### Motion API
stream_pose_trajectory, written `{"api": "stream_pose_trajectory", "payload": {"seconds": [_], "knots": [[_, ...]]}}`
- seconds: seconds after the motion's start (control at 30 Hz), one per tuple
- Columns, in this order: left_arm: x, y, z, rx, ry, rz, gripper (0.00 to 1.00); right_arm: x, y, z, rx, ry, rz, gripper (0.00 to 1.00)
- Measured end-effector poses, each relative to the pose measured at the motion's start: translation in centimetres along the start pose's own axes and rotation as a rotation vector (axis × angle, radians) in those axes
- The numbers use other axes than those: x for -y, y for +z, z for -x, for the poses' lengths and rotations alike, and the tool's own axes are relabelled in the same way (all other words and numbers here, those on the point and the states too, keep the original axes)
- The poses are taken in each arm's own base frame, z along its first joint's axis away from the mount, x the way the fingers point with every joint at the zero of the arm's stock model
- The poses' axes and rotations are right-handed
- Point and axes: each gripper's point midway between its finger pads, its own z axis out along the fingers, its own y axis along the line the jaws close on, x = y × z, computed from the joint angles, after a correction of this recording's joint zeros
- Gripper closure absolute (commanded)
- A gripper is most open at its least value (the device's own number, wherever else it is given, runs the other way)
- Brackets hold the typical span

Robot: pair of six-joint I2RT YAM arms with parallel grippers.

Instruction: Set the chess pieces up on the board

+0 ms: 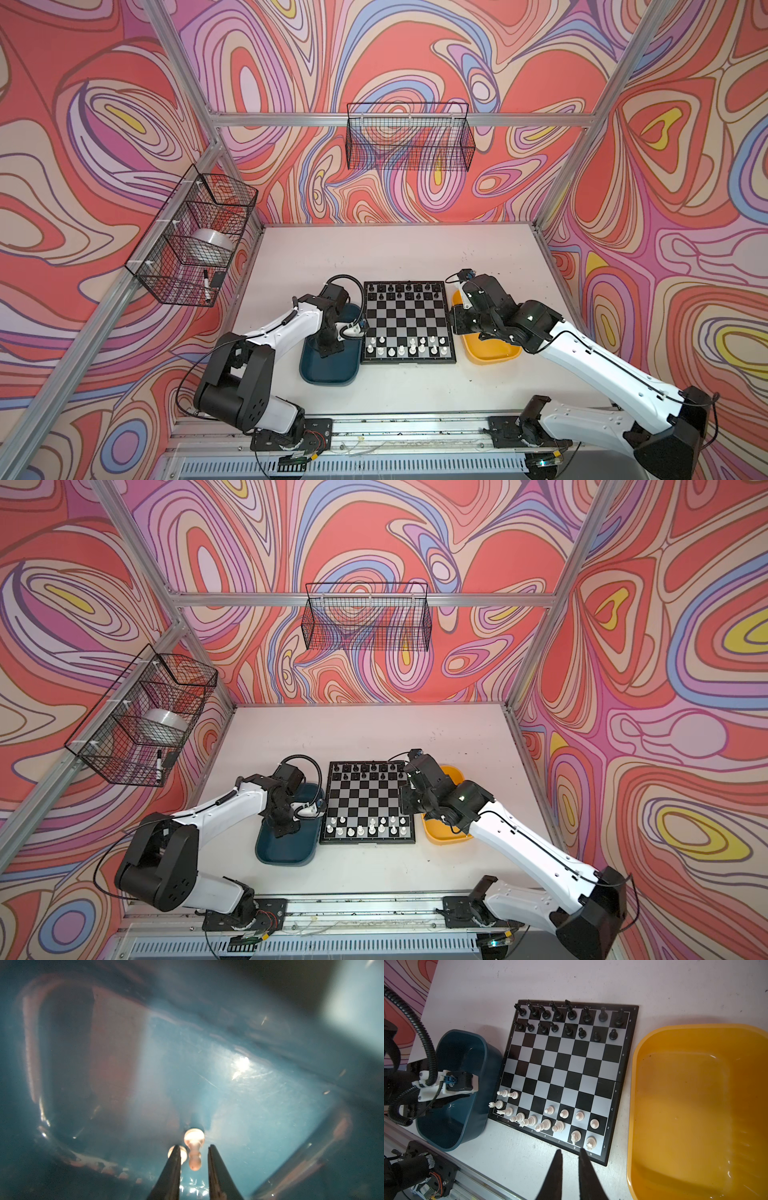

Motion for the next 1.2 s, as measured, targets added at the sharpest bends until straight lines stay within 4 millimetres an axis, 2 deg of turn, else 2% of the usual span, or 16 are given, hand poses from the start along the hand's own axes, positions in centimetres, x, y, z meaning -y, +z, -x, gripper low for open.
{"api": "stream_pose_trajectory", "payload": {"seconds": [1.2], "knots": [[0.19, -0.16, -0.33, -0.017, 0.019, 0.028, 0.81, 0.15, 0.29, -0.28, -0.009, -0.001, -0.006, 0.85]]}}
